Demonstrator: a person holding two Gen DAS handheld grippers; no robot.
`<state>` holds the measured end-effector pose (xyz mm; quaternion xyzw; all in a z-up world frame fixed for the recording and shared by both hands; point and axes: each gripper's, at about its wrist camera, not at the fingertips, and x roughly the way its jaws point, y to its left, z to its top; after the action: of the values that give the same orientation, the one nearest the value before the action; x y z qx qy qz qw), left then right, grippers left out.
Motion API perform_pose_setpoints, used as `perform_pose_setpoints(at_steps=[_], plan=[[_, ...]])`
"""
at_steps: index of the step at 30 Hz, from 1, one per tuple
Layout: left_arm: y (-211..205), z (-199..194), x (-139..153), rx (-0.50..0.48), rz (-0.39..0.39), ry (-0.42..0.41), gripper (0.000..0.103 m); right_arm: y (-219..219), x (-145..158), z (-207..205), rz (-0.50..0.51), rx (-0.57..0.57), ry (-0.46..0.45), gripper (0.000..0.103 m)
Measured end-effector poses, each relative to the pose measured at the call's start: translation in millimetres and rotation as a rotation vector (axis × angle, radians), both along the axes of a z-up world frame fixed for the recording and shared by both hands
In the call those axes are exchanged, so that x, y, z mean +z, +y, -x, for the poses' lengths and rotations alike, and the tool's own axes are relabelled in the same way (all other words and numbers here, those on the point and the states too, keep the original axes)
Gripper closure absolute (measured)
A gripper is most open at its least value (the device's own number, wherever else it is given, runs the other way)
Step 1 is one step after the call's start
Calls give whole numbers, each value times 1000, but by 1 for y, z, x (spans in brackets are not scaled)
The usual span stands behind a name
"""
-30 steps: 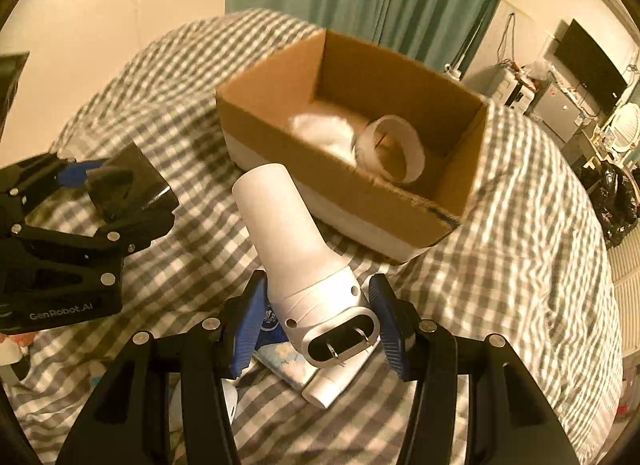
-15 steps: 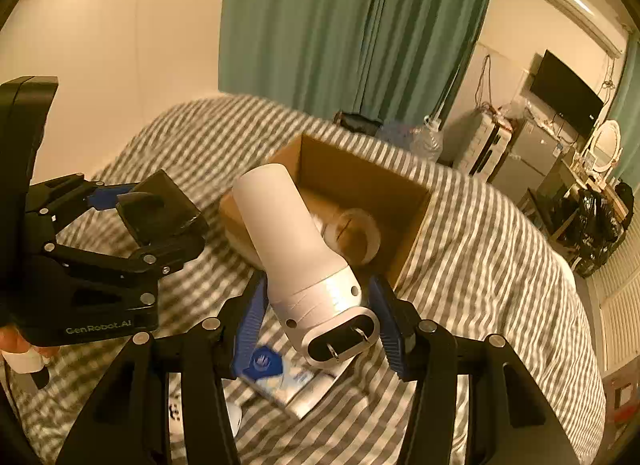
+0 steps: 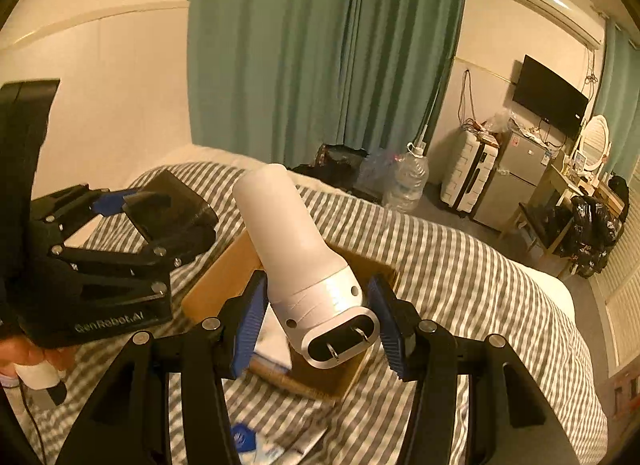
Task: Organize objects
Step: 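Carry mask and hair dryer over the box and release both inside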
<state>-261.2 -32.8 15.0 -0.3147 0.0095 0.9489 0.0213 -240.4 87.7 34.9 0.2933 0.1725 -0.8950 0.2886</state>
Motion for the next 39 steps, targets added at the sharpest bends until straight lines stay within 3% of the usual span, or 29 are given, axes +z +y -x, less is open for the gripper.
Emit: perform_pose_setpoints(at_steps=[6, 10, 16, 22, 31, 33, 34, 39], plan=[[-5, 48, -25, -23, -33, -89, 24, -15, -11, 48, -12, -23, -47, 52], [-1, 71, -55, -42, -25, -160, 24, -24, -40, 76, -44, -28, -99, 52], [11, 79, -93, -90, -4, -202, 24, -27, -87, 106, -68, -44, -175, 52], [20, 82, -114, -110, 15, -212, 24, -22, -108, 119, -55, -41, -207, 52], [28, 80, -116, -117, 23, -215, 21, -20, -116, 119, -47, -48, -209, 50], [28, 74, -111, -117, 16, -208, 12, -16, -109, 111, -12, -52, -206, 38], [26, 69, -105, -117, -2, -197, 9, -12, -103, 109, 7, -55, -200, 25], [16, 51, -75, -69, -12, -169, 6, 1, -69, 88, 46, -66, -147, 22]])
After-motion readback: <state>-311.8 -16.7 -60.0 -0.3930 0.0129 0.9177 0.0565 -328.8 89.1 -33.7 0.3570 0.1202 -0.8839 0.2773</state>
